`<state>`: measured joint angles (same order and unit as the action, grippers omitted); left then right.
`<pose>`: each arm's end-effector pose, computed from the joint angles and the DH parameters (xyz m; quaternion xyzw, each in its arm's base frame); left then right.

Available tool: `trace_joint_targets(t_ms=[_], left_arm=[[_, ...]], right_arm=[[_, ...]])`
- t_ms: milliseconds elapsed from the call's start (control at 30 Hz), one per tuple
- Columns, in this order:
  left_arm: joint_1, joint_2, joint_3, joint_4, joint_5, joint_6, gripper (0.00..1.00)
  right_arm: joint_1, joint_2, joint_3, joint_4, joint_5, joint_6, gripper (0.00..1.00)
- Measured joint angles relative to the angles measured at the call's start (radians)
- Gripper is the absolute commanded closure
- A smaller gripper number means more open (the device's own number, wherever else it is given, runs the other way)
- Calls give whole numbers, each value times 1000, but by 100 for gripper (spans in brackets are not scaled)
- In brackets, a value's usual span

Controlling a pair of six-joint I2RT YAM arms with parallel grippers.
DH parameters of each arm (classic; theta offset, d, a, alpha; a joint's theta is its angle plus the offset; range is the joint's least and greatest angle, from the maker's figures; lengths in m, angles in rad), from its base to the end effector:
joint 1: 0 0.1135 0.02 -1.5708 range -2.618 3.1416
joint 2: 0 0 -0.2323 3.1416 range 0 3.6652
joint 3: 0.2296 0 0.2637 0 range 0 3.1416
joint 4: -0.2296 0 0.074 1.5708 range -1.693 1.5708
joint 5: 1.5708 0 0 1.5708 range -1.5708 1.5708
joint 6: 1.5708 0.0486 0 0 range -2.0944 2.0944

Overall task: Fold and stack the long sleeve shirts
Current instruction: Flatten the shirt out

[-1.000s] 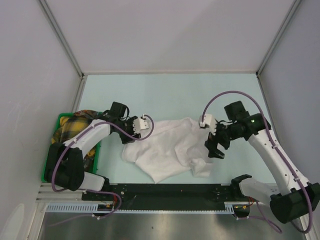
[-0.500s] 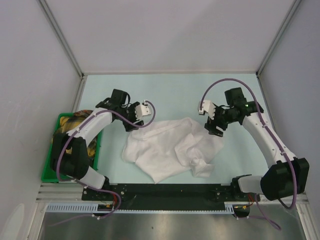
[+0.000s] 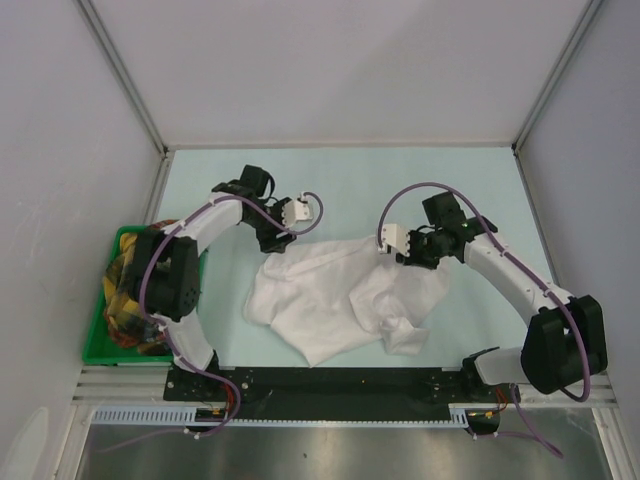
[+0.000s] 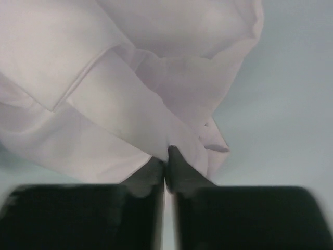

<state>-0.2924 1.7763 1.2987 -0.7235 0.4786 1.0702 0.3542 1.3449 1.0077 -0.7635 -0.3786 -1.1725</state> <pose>0.3434 -0.1268 0.1670 0.6353 0.7143 -0.1479 0.2536 0.2603 0.1154 0.2053 -0.6920 0.6598 0.0769 0.2827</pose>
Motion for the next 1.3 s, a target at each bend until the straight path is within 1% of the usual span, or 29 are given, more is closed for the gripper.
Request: trace_joint_targets(t_ms=[67, 133, 167, 200, 233, 267, 333, 367, 400, 500, 633, 667, 733, 767, 833, 900, 1000, 1133, 1200, 1300], left_arm=[[-8, 37, 24, -13, 8, 1, 32], [-15, 50, 24, -34, 17, -1, 38], [-18, 54, 24, -41, 19, -6, 42], [-22, 57, 24, -49, 21, -15, 55], [-23, 60, 24, -51, 19, -24, 62], [-24, 63, 24, -52, 17, -37, 75], [-20, 68, 19, -47, 8, -66, 87], [-16, 68, 11, -38, 1, -83, 98], [-8, 68, 2, -32, -5, -103, 100], [39, 68, -14, -6, -24, -169, 100], [138, 56, -28, 32, -31, -258, 100], [167, 48, -32, 37, -27, -275, 90], [223, 23, -42, 40, -3, -286, 63], [238, 6, -50, 39, 8, -277, 47], [244, -52, -82, 29, 40, -251, 40], [208, -119, -117, 7, 72, -225, 39], [93, -190, -160, -3, 86, -186, 38], [-50, -184, -194, 2, 81, -166, 41], [-72, -160, -195, 4, 73, -160, 42], [-75, -123, -195, 5, 51, -149, 43]], right_arm=[[-9, 1, -2, 27, 9, 22, 100], [-23, -10, -9, 45, 14, 40, 100], [-29, -20, -15, 49, 16, 48, 100], [-34, -33, -21, 51, 18, 53, 100], [-43, -50, -28, 51, 20, 59, 100], [-51, -69, -33, 49, 20, 64, 100], [-69, -111, -42, 45, 19, 74, 100], [-78, -134, -47, 43, 19, 77, 100], [-84, -153, -51, 37, 19, 79, 100], [-105, -214, -65, 17, 20, 81, 100], [-113, -270, -87, -3, 20, 84, 100], [-113, -278, -92, -6, 20, 86, 100], [-114, -288, -102, -18, 20, 96, 100], [-114, -289, -105, -21, 19, 99, 100], [-114, -290, -108, -27, 19, 107, 100], [-115, -290, -110, -31, 18, 112, 100], [-116, -290, -110, -31, 17, 125, 100], [-118, -290, -110, -31, 16, 130, 100], [-119, -290, -110, -32, 16, 133, 100], [-119, -290, -110, -32, 16, 134, 100]])
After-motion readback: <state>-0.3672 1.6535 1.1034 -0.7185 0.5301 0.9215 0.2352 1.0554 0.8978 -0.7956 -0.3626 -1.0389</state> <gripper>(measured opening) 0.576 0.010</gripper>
